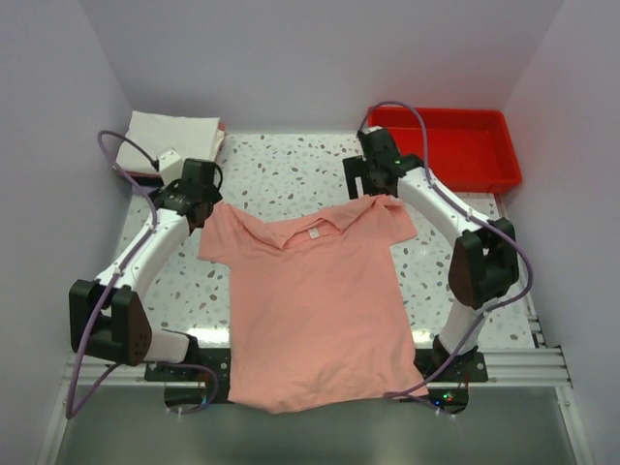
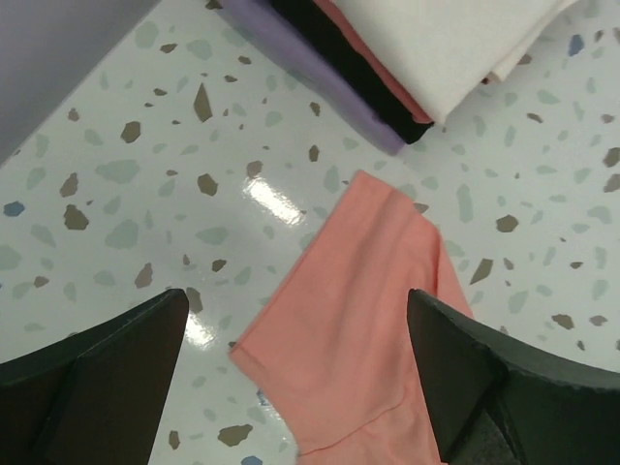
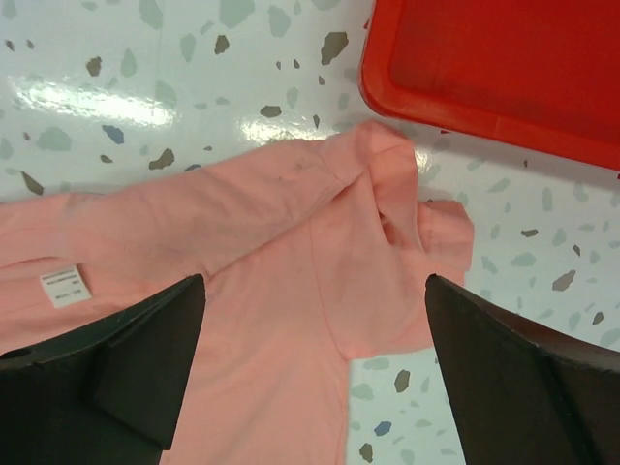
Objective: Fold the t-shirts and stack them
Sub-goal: Flatten the tshirt out
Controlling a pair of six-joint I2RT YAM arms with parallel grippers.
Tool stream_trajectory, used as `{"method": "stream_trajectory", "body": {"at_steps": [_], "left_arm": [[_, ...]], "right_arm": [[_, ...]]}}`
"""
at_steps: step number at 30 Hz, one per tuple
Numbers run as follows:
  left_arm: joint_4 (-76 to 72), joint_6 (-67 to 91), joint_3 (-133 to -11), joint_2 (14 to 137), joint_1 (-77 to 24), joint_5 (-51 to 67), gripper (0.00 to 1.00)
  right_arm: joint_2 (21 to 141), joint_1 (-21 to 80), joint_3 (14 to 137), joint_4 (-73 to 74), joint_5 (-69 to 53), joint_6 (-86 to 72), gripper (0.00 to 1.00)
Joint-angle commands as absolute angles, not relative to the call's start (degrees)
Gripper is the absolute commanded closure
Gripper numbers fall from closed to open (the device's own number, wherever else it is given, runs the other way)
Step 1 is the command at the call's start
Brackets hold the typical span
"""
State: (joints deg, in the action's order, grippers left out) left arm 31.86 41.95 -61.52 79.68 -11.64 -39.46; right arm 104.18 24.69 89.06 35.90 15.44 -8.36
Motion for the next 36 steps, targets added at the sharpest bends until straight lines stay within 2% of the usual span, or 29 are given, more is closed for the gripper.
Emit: {"method": "stream_trajectory", "body": {"at_steps": [1, 6, 8, 13, 18, 23, 29, 36], "left_arm": [[26.3, 42.5, -63.0, 76.2, -11.8, -34.6, 0.0], [16.5, 36.1, -60.0, 75.8, -11.9, -19.5, 0.0], [14.3, 34.3, -60.6, 77.5, -12.0, -13.9, 0.0], [11.2, 31.5, -61.3, 83.6, -15.2, -7.0, 0.0], [10.2, 31.0, -60.7, 91.0, -18.4, -3.9, 0.0], [10.8, 32.5, -59.2, 95.2, -19.2, -4.9, 0.0], [11.2, 32.7, -54.8, 96.1, -19.2, -8.3, 0.0], [11.2, 34.6, -47.6, 96.7, -19.2, -5.6, 0.0]], "right_arm": [[95.7, 24.8, 86.9, 32.6, 14.0, -10.5, 0.01], [86.8, 24.9, 75.8, 32.8, 12.0, -17.8, 0.01], [81.2, 25.0, 67.7, 32.1, 9.0, -21.9, 0.01], [69.6, 25.0, 50.1, 29.7, 0.4, -26.5, 0.01], [67.0, 26.5, 42.0, 28.7, -3.1, -28.4, 0.01], [71.5, 30.1, 40.0, 25.8, -3.2, -29.5, 0.01], [83.3, 31.2, 43.2, 23.8, 3.7, -31.5, 0.01], [100.6, 31.2, 59.6, 25.8, 6.2, -27.6, 0.01]]}}
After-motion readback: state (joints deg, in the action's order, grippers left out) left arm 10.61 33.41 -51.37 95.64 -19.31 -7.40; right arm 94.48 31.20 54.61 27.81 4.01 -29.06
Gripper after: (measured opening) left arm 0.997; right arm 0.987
